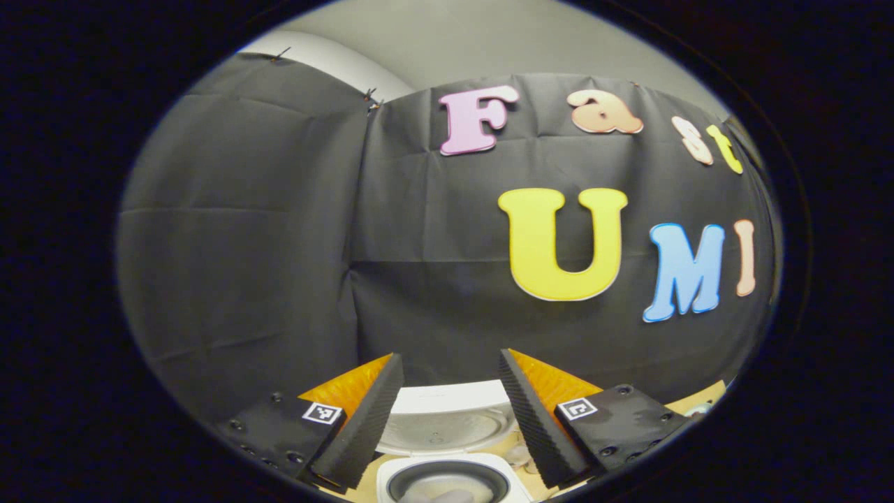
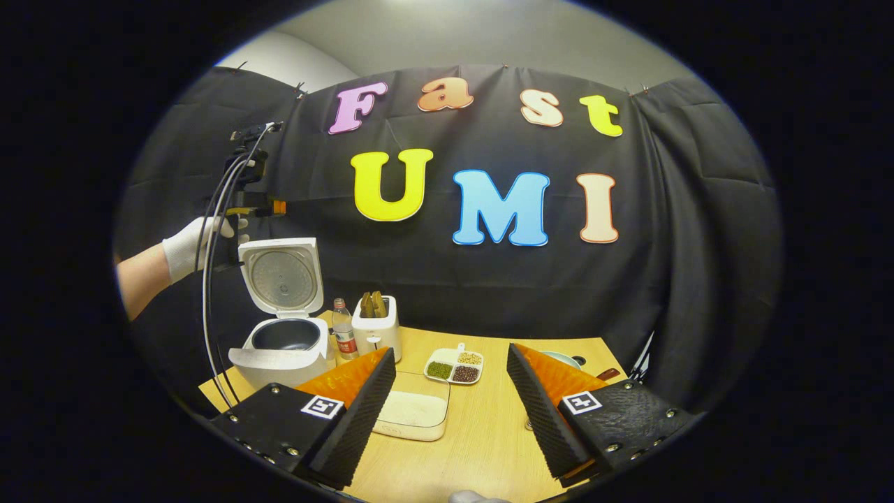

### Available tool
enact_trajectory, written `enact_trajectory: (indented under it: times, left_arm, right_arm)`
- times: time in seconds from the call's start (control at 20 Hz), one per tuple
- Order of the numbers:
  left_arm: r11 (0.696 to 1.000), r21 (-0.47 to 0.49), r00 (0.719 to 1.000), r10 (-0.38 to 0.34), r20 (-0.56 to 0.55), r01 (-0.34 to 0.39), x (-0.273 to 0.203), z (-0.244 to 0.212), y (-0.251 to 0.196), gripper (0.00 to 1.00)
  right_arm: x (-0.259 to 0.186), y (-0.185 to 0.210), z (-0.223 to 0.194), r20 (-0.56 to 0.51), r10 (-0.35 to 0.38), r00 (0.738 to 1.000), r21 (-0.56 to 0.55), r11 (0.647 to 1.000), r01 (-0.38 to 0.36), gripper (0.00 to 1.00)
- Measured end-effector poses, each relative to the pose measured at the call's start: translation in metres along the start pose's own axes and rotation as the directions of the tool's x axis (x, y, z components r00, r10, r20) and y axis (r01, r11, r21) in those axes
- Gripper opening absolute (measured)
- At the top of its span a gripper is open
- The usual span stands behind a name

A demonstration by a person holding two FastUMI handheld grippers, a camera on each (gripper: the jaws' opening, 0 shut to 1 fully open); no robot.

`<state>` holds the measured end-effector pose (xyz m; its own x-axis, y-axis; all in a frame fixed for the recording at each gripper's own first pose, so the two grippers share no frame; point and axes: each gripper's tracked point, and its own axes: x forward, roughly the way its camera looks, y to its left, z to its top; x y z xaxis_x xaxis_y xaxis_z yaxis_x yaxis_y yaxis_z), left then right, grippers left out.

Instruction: Close the left gripper, press the button to open the rice cooker; take a wooden spoon from the chopstick holder with the right hand, scoop a spoonful of rice and pour it into the rice cooker, then put the wooden spoon back into the chopstick holder.

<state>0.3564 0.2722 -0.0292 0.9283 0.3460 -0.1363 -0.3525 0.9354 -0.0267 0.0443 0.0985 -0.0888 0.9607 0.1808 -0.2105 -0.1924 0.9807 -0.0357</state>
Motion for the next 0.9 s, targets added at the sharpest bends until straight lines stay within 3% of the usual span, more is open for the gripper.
enact_trajectory:
  times: [0.3,0.4,0.75,0.8,0.9]
  left_arm:
    - [0.995,0.071,0.991,0.073,-0.113,-0.065,0.079,-0.043,0.012,0.93]
    - [0.996,0.042,0.976,0.079,-0.202,-0.072,0.091,-0.068,0.013,0.97]
    - [0.997,0.016,0.967,0.081,-0.241,-0.079,0.090,-0.071,0.018,0.94]
    - [0.997,0.010,0.964,0.079,-0.252,-0.079,0.089,-0.071,0.018,0.98]
    - [0.997,0.003,0.960,0.072,-0.271,-0.074,0.087,-0.073,0.018,0.97]
  right_arm:
    - [0.007,-0.007,-0.011,-0.032,-0.011,0.999,0.007,1.000,0.011,0.98]
    - [0.008,-0.006,-0.015,-0.043,-0.005,0.999,0.015,1.000,0.005,0.98]
    - [0.007,-0.018,-0.028,-0.060,0.006,0.998,0.052,0.999,-0.003,0.98]
    - [0.006,-0.019,-0.028,-0.059,0.010,0.998,0.060,0.998,-0.006,0.98]
    - [0.004,-0.023,-0.024,-0.049,0.009,0.999,0.054,0.999,-0.007,0.98]
